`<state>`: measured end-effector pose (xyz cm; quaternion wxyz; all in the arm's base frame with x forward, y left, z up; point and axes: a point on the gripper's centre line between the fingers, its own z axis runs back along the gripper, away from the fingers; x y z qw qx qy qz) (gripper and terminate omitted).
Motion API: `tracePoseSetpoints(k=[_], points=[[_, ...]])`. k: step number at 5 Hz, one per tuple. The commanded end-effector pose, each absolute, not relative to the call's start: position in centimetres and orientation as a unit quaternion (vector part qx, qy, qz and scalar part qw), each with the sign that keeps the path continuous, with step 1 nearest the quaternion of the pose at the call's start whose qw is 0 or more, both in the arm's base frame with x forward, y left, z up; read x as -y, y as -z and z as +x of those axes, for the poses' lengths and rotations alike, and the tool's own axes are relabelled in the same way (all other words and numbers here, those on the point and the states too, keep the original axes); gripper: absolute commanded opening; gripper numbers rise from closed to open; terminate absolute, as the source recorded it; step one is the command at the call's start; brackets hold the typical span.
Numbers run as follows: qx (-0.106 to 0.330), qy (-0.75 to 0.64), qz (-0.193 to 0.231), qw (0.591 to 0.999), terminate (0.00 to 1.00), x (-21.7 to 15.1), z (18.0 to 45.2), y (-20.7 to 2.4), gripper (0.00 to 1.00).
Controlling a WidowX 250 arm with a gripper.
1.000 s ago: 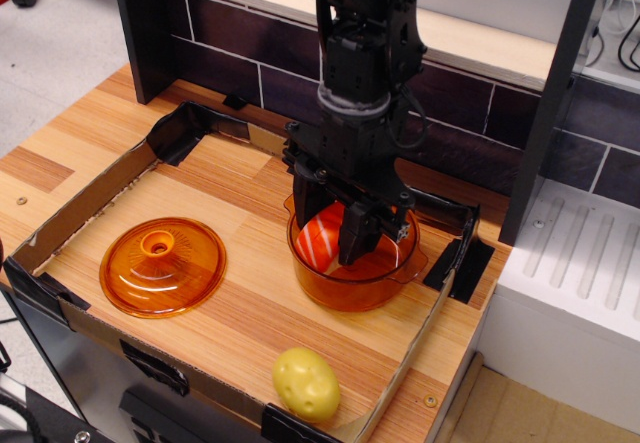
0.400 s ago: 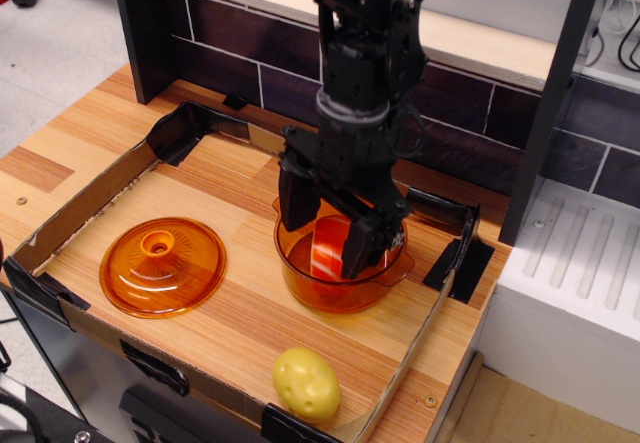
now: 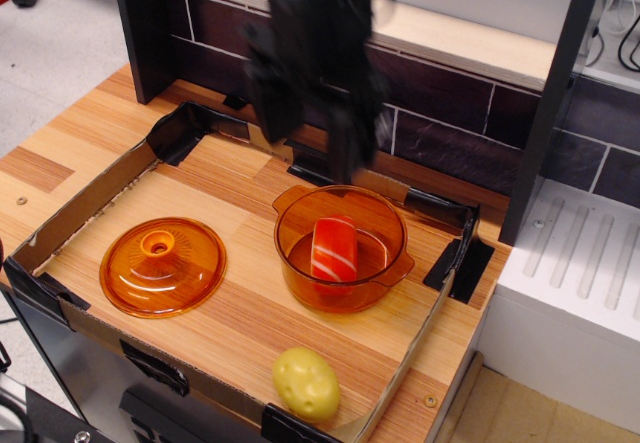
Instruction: Put sushi in pot
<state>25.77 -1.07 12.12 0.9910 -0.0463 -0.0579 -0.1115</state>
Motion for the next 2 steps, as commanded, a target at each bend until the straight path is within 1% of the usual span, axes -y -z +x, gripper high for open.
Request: tracePoseSetpoints(k=[1, 2], points=[[0.08, 0.113, -0.044, 0.989, 0.0, 0.24, 25.76, -13.44, 1.0], [0.08, 0.113, -0.044, 0.989, 1.0, 0.24, 25.76, -13.44, 1.0]])
